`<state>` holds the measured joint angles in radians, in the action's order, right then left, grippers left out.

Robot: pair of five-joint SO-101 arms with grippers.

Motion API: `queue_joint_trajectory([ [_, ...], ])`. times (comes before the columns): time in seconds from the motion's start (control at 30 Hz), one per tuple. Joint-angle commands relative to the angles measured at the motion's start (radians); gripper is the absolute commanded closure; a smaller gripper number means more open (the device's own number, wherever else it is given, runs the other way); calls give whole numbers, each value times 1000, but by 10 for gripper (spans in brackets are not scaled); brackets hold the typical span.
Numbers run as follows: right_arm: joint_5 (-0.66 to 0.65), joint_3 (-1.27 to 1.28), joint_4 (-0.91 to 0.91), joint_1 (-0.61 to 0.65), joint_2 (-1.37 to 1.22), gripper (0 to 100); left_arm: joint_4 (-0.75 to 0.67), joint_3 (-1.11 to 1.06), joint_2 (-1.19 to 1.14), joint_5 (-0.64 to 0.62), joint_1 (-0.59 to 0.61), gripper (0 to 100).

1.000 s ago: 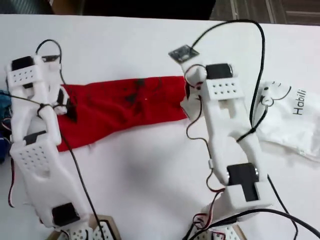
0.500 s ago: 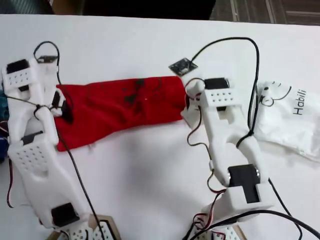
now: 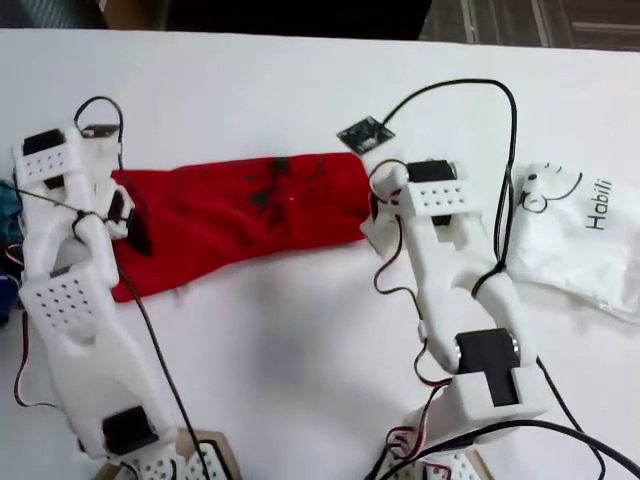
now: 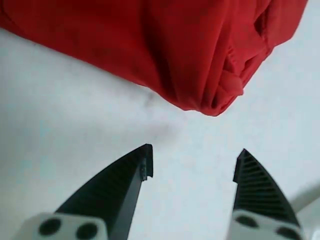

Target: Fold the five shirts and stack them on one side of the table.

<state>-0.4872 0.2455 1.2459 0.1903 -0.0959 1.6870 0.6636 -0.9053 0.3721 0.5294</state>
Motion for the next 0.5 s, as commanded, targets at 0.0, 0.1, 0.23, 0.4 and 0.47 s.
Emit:
queue_joint_trajectory([
  [0.0,0,-3,-16,-2,54,729,89,113,41,43,26,759],
  [0.1,0,17,-36,-1,53,729,100,137,103,46,32,758],
  [0.23,0,64,-68,22,56,729,98,104,140,49,52,757],
  [0.4,0,89,-71,53,61,729,43,41,115,49,26,758],
  [0.47,0,91,-71,53,61,729,9,30,89,43,17,758],
])
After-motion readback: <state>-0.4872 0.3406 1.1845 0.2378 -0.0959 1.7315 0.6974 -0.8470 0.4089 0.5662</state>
